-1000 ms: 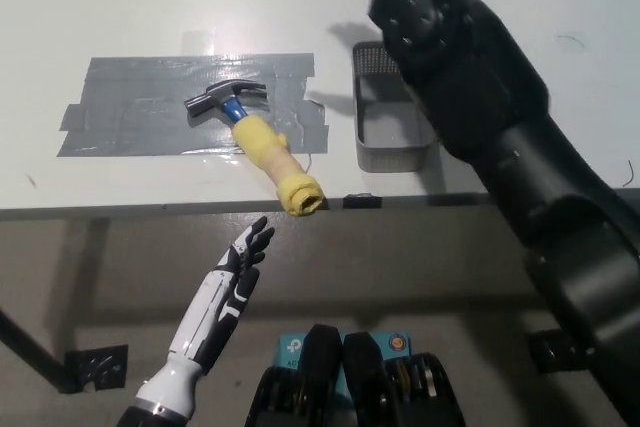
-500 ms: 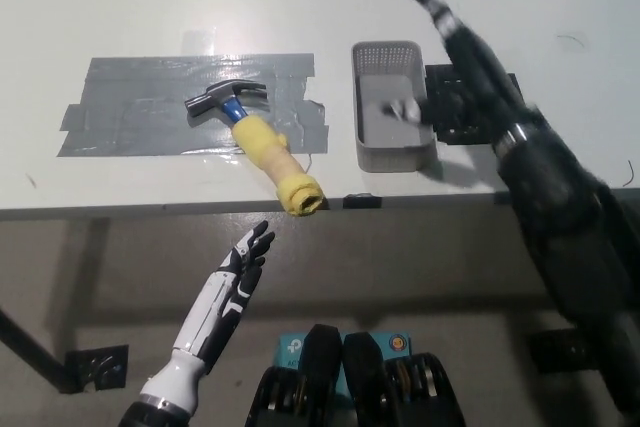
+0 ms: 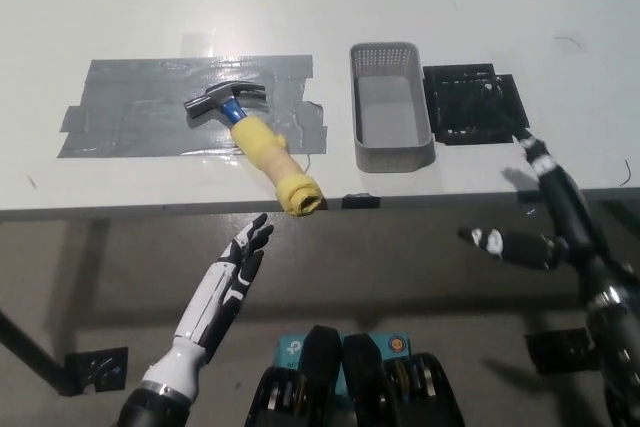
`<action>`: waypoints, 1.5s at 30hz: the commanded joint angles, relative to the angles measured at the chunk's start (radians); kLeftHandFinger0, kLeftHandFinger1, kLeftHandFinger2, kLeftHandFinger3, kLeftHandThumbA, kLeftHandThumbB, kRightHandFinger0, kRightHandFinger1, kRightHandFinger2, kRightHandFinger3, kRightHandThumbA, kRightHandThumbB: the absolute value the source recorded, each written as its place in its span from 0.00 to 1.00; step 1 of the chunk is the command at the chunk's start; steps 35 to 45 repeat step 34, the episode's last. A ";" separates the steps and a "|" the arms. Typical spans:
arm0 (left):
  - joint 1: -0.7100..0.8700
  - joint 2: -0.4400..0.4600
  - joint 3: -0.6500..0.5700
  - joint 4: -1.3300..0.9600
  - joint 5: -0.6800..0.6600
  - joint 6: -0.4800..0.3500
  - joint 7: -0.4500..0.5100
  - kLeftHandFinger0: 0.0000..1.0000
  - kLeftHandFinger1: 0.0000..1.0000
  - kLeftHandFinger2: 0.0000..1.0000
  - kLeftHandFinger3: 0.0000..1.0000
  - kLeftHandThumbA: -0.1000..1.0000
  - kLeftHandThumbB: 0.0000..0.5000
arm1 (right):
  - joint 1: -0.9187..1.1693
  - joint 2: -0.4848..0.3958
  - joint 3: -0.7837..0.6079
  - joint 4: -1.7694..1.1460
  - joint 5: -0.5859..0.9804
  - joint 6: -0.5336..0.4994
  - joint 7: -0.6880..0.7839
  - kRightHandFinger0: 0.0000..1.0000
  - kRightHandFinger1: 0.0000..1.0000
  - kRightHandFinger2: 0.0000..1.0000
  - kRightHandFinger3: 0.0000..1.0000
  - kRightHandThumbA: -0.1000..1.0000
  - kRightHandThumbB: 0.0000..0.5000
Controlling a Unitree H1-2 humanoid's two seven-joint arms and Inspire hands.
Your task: The robot picks the hammer placed on top of the gray container with right hand and places it on the grey area of the desk
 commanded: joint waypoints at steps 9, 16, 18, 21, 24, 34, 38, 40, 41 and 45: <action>0.105 -0.005 0.106 -0.083 -0.044 -0.083 0.041 1.00 1.00 1.00 1.00 1.00 0.48 | 0.282 0.141 -0.071 0.050 0.072 -0.405 -0.149 1.00 1.00 1.00 1.00 0.87 0.37; 0.135 0.005 0.116 -0.084 -0.058 -0.074 0.020 1.00 1.00 1.00 1.00 1.00 0.54 | 0.317 0.168 -0.060 0.133 0.054 -0.467 -0.152 1.00 1.00 1.00 1.00 0.91 0.48; 0.141 0.008 0.117 -0.082 -0.055 -0.073 0.020 1.00 1.00 1.00 1.00 1.00 0.53 | 0.327 0.172 -0.058 0.140 0.053 -0.481 -0.151 1.00 1.00 1.00 1.00 0.91 0.47; 0.151 0.010 0.118 -0.084 -0.050 -0.068 0.018 1.00 1.00 1.00 1.00 1.00 0.53 | 0.344 0.178 -0.057 0.140 0.051 -0.491 -0.150 1.00 1.00 1.00 1.00 0.89 0.45; 0.158 0.008 0.117 -0.085 -0.046 -0.077 0.017 1.00 1.00 1.00 1.00 1.00 0.50 | 0.351 0.180 -0.058 0.141 0.045 -0.504 -0.152 1.00 1.00 1.00 1.00 0.89 0.44; 0.176 -0.001 0.122 -0.086 -0.050 -0.092 0.020 1.00 1.00 1.00 1.00 1.00 0.48 | 0.357 0.175 -0.054 0.147 0.058 -0.521 -0.136 1.00 1.00 1.00 1.00 0.91 0.45; 0.176 -0.001 0.122 -0.086 -0.050 -0.092 0.020 1.00 1.00 1.00 1.00 1.00 0.48 | 0.357 0.175 -0.054 0.147 0.058 -0.521 -0.136 1.00 1.00 1.00 1.00 0.91 0.45; 0.176 -0.001 0.122 -0.086 -0.050 -0.092 0.020 1.00 1.00 1.00 1.00 1.00 0.48 | 0.357 0.175 -0.054 0.147 0.058 -0.521 -0.136 1.00 1.00 1.00 1.00 0.91 0.45; 0.176 -0.001 0.122 -0.086 -0.050 -0.092 0.020 1.00 1.00 1.00 1.00 1.00 0.48 | 0.357 0.175 -0.054 0.147 0.058 -0.521 -0.136 1.00 1.00 1.00 1.00 0.91 0.45; 0.176 -0.001 0.122 -0.086 -0.050 -0.092 0.020 1.00 1.00 1.00 1.00 1.00 0.48 | 0.357 0.175 -0.054 0.147 0.058 -0.521 -0.136 1.00 1.00 1.00 1.00 0.91 0.45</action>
